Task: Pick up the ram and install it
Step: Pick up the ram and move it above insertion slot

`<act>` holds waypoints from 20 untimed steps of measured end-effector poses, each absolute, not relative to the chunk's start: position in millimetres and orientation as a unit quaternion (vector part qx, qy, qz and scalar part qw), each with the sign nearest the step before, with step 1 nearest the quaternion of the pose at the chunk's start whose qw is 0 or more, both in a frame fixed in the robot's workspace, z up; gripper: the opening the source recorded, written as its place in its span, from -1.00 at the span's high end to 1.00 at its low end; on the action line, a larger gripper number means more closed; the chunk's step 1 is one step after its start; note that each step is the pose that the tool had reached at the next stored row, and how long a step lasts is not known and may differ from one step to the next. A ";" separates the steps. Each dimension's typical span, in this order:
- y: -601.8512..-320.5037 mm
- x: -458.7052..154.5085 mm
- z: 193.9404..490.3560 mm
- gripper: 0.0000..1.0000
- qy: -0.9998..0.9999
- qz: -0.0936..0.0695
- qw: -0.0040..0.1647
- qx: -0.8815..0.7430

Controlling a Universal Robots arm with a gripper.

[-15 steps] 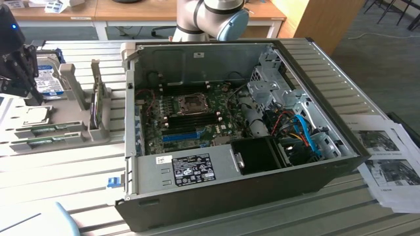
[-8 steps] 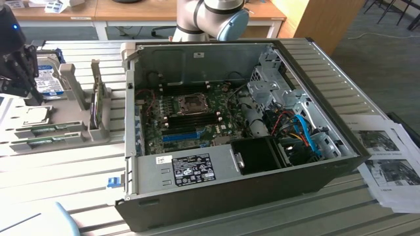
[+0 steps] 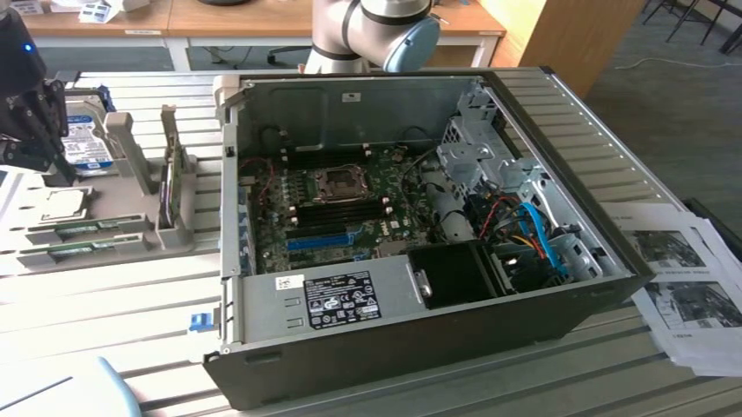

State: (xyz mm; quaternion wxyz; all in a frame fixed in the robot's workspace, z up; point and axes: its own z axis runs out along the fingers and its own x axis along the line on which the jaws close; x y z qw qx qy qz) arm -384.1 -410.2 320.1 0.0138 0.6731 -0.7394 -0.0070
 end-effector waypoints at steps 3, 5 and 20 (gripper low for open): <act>-410.2 -384.1 320.1 0.81 -0.739 -0.007 0.014 0.673; -410.2 -384.1 320.1 0.81 -0.739 -0.007 0.014 0.673; -410.2 -384.1 320.1 0.54 -0.739 -0.007 0.014 0.673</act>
